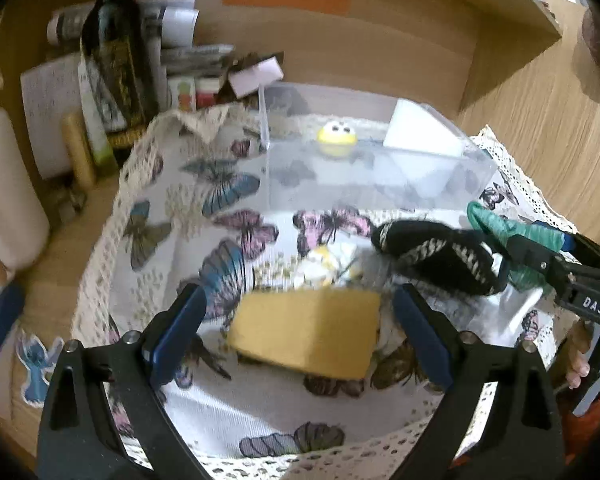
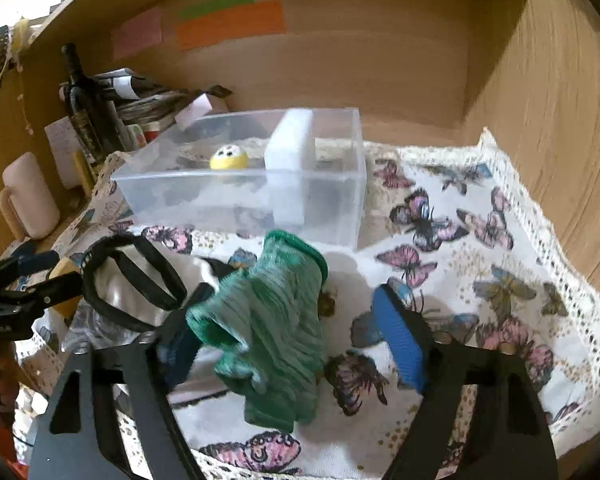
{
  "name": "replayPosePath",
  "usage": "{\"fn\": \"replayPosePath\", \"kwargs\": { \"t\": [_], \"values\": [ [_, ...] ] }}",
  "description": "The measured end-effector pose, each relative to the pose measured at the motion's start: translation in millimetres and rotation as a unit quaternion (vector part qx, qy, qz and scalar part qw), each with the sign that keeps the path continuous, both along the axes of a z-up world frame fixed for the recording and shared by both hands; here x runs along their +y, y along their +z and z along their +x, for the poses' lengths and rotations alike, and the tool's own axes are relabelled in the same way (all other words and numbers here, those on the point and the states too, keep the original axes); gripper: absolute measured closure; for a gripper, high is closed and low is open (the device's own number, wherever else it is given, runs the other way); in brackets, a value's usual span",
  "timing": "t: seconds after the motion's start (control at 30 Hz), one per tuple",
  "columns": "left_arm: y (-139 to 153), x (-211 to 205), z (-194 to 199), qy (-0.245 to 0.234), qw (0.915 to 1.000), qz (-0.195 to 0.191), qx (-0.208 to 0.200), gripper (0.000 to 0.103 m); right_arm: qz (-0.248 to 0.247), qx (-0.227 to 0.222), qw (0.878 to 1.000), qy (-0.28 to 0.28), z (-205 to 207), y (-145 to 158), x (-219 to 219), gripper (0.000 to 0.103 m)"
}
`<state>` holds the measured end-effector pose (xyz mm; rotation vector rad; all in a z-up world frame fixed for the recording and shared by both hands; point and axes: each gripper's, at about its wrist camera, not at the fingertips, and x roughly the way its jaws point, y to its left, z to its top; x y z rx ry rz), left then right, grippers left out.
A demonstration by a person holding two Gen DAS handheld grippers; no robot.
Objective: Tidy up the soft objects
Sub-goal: 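Grasp yellow sponge with left gripper while right gripper grasps green glove, then lower sponge into clear box with left gripper while right gripper drops glove in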
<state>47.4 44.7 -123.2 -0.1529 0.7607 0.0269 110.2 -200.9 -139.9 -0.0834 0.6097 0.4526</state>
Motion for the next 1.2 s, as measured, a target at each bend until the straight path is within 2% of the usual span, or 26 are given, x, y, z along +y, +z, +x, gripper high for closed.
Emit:
{"fn": "replayPosePath", "kwargs": {
  "t": [0.1, 0.17, 0.23, 0.27, 0.33, 0.47, 0.9, 1.2],
  "values": [
    [-8.9, 2.5, -1.3, 0.009, 0.9999, 0.001, 0.008, 0.007, 0.004, 0.013, 1.0, 0.004, 1.8, -5.2, 0.1, 0.047],
    [-13.3, 4.5, -2.5, 0.012, 0.9999, -0.004, 0.01, 0.012, 0.009, 0.017, 1.0, 0.009, 1.8, -6.9, 1.2, 0.059],
    [-15.0, 5.9, -3.1, 0.012, 0.9997, -0.015, 0.013, 0.031, 0.016, 0.021, 1.0, 0.014, 2.0, -6.8, 2.2, 0.069],
    [-15.1, 6.1, -3.0, 0.012, 0.9996, -0.021, 0.015, 0.033, 0.019, 0.022, 0.999, 0.015, 2.2, -6.5, 2.8, 0.074],
    [-14.1, 5.9, -3.6, 0.011, 0.9993, -0.033, 0.012, 0.034, 0.025, 0.021, 0.999, 0.016, 1.3, -5.4, 3.1, 0.079],
    [-9.4, 3.8, -6.2, 0.015, 0.9995, -0.029, 0.0, 0.035, 0.027, 0.008, 1.0, 0.01, -3.4, -1.7, 2.5, 0.085],
    [28.6, 11.1, -9.6, 0.03, 0.9976, -0.012, -0.062, 0.035, 0.053, -0.056, 0.997, -0.013, -16.2, 36.6, -18.5, 0.087],
    [68.4, 6.9, 5.2, 0.026, 0.9928, 0.008, -0.117, 0.035, 0.073, -0.102, 0.992, 0.011, -8.4, 70.4, -9.9, 0.087]
  ]
}}
